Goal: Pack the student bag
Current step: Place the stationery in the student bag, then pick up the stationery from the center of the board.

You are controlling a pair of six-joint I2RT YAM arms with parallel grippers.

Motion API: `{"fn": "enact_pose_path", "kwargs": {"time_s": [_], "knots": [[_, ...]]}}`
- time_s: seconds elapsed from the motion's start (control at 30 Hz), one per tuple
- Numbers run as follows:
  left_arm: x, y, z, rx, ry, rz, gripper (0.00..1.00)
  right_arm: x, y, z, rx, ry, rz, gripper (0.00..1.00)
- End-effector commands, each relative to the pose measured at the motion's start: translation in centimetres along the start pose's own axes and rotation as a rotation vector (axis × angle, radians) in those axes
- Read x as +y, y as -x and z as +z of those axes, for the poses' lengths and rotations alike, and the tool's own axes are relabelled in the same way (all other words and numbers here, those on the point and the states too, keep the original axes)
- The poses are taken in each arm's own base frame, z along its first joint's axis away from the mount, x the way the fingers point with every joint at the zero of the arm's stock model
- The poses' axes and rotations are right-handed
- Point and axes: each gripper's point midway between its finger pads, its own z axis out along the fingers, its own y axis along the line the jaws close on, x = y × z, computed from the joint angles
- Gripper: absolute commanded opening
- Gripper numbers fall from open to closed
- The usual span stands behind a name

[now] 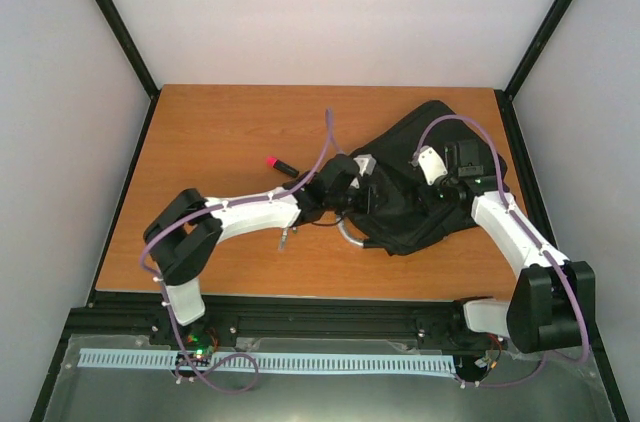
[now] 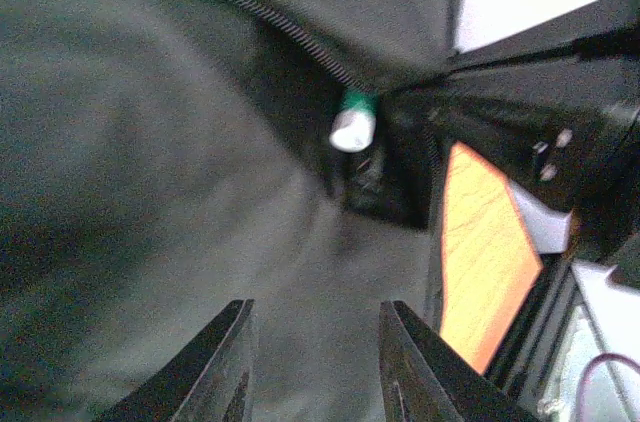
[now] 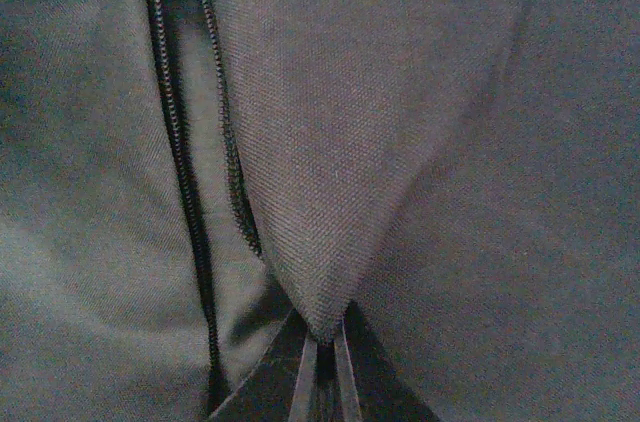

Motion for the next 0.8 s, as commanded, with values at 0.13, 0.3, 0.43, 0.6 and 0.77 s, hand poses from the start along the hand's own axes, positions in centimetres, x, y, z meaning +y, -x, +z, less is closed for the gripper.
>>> {"fn": "enact_pose_path", "kwargs": {"time_s": [0.13,0.3,0.43,0.6,0.77], "knots": [[8.8,-1.7,-7.6,0.037,0.433,0.094,0.44,1.8,-0.9,0.4,0.026,0.088,-0.019,0.03],[14.5,-2.3,-13.2,0.061,0.686,0.077,0.47,2.0,-0.9,0.3,0.025,0.099,-0.021,0.03],[18.2,-2.1,-16.3,0.07,0.8,0.031,0.52,2.1,-0.9,0.4,0.028,0.106,-0.021,0.03],[20.9,-1.0,-15.8,0.09,0.796,-0.097,0.55,2.1,-0.9,0.4,0.025,0.108,-0.019,0.03],[23.1,1.9,-14.4,0.014,0.827,-0.263,0.58,2.2,-0.9,0.3,0.025,0.107,-0.019,0.03]]}}
